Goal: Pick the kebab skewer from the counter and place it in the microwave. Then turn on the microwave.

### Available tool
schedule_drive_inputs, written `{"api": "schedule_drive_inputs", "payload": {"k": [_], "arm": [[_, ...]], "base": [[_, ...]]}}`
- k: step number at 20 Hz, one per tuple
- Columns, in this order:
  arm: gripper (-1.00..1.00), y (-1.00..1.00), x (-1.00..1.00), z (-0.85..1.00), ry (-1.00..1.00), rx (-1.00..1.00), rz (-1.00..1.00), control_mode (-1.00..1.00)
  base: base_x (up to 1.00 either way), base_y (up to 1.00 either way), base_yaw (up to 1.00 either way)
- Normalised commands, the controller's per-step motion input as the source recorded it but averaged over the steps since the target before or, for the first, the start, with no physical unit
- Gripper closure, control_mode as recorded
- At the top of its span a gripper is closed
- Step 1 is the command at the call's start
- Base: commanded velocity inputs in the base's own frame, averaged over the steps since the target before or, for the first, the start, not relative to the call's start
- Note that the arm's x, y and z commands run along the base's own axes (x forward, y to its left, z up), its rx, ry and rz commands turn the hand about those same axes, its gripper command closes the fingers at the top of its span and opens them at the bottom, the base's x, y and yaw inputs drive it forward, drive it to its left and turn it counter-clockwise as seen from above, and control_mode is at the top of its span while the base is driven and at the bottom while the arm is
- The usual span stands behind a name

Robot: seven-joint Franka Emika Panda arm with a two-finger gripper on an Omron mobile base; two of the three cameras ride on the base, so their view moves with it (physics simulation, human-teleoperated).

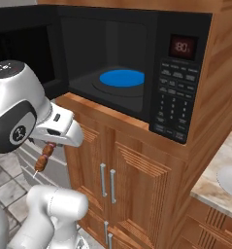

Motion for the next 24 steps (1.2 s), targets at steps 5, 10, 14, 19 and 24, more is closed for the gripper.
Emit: {"api": "schedule_drive_inputs", "payload": {"k": [5,10,14,19,24], "arm": [[1.0,0.0,0.0,0.0,0.0,0.0,0.0,1.0],[1.0,0.0,0.0,0.0,0.0,0.0,0.0,1.0],[1.0,0.0,0.0,0.0,0.0,0.0,0.0,1.0],[1.0,0.0,0.0,0.0,-0.11,0.0,0.0,-1.0],[1.0,0.0,0.0,0.0,-0.26,0.0,0.0,-1.0]], "base": [[0.0,0.0,0.0],[0.0,0.0,0.0],[0.0,0.0,0.0],[0.0,0.0,0.0],[0.0,0.0,0.0]]}}
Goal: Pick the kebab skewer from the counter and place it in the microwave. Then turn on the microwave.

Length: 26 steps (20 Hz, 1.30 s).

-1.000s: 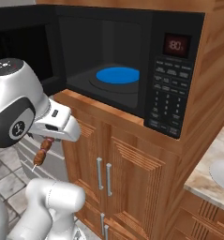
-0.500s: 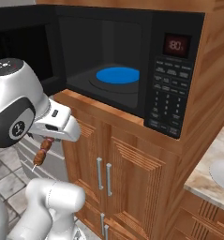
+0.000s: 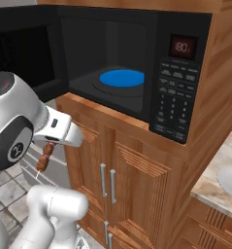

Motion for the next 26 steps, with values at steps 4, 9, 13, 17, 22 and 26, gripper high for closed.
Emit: {"api": "schedule_drive_inputs", "payload": {"k": [4,9,13,17,22,26], "arm": [[1.0,0.0,0.0,0.03,-0.15,0.0,-0.05,-1.0],[1.0,-0.06,0.0,0.15,-0.03,0.0,-0.03,-1.0],[1.0,-0.16,0.0,0.25,0.0,0.0,0.0,-1.0],[1.0,-0.08,0.0,0.29,0.0,0.0,0.0,-1.0],[1.0,0.0,0.14,0.22,-0.07,0.0,0.0,-1.0],[1.0,0.0,0.21,0.09,-0.18,-0.02,0.0,-1.0]], "base": [[0.0,0.0,0.0],[0.0,0.0,0.0],[0.0,0.0,0.0],[0.0,0.0,0.0],[0.0,0.0,0.0],[0.0,0.0,0.0]]}}
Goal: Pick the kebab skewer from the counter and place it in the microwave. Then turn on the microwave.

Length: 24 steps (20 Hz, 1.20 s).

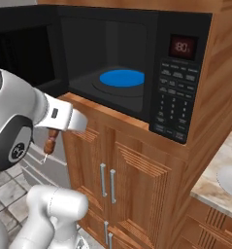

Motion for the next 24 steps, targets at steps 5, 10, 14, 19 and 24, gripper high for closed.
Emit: {"api": "schedule_drive_inputs", "payload": {"k": [5,10,14,19,24], "arm": [[1.0,0.0,0.24,0.17,-0.13,0.0,0.0,-1.0],[1.0,0.0,0.29,0.44,0.0,0.0,0.0,-1.0],[1.0,0.0,0.19,0.46,0.01,0.0,0.0,-1.0],[1.0,0.0,0.29,0.18,0.04,0.0,0.0,-1.0],[1.0,0.0,0.35,0.02,0.03,0.0,0.0,-1.0]], "base": [[0.0,0.0,0.0],[0.0,0.0,0.0],[0.0,0.0,0.0],[0.0,0.0,0.0],[0.0,0.0,0.0]]}}
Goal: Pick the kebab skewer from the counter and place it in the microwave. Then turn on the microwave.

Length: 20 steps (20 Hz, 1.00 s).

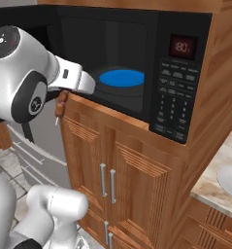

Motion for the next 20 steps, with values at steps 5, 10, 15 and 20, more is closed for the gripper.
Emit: {"api": "schedule_drive_inputs", "payload": {"k": [5,10,15,20], "arm": [[1.0,0.0,0.55,0.0,0.0,0.0,0.0,-1.0],[1.0,0.0,0.59,0.0,0.0,0.0,0.0,-1.0],[1.0,-0.01,0.54,-0.07,0.0,0.0,0.0,-1.0],[1.0,-0.08,0.38,-0.26,-0.06,0.0,0.0,-1.0]], "base": [[0.0,0.0,0.0],[0.0,0.0,0.0],[0.0,0.0,0.0],[0.0,0.0,0.0]]}}
